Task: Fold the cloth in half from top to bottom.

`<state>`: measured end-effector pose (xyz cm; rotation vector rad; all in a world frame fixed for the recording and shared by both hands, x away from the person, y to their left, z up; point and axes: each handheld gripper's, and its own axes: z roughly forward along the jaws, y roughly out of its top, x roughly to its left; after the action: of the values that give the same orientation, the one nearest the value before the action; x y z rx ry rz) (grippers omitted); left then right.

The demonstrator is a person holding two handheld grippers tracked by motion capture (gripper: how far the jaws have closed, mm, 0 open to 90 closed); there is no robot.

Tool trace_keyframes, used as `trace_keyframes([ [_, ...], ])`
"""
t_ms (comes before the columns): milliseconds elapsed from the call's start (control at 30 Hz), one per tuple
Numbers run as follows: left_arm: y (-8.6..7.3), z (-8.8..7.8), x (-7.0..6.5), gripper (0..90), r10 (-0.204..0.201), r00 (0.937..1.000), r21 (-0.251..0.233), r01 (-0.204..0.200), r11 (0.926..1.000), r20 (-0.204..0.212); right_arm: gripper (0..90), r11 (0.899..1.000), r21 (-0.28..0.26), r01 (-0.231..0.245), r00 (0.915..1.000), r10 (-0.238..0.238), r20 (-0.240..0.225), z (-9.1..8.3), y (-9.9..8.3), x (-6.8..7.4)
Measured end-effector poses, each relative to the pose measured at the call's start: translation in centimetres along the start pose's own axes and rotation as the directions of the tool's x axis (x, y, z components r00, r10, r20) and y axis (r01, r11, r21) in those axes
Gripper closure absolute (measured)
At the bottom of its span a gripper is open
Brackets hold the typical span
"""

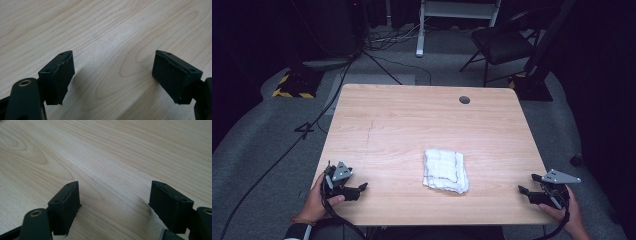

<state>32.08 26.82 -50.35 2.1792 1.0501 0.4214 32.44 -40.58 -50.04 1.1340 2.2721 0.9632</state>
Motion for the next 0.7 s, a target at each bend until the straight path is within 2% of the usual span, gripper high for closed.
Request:
trace_keyframes([
  [100, -0.04, -0.01, -0.02, 17.9, -0.009, 1.0000, 0.000, 0.009, 1.0000, -0.004, 24.7, 1.000, -0.011, 0.003, 0.9998, -0.003, -0.022, 0.03, -0.16, -0.01],
  [167, -0.04, -0.01, -0.02, 17.9, -0.010, 0.9999, 0.000, 0.010, 0.9999, -0.004, 22.5, 1.000, -0.007, -0.031, 0.9988, 0.030, -0.038, 0.16, -0.22, -0.28],
  [200, -0.03, -0.01, -0.03, 17.7, -0.014, 0.9999, 0.002, 0.014, 0.9999, -0.005, 21.9, 0.999, -0.004, -0.044, 0.9983, 0.043, -0.038, 0.24, -0.22, -0.43],
  [700, 0.10, 0.22, -0.30, 16.1, -0.042, 0.9990, 0.000, 0.042, 0.9991, -0.016, 21.5, 0.998, -0.003, -0.063, 0.9978, 0.063, -0.019, 0.32, -0.16, -0.43],
])
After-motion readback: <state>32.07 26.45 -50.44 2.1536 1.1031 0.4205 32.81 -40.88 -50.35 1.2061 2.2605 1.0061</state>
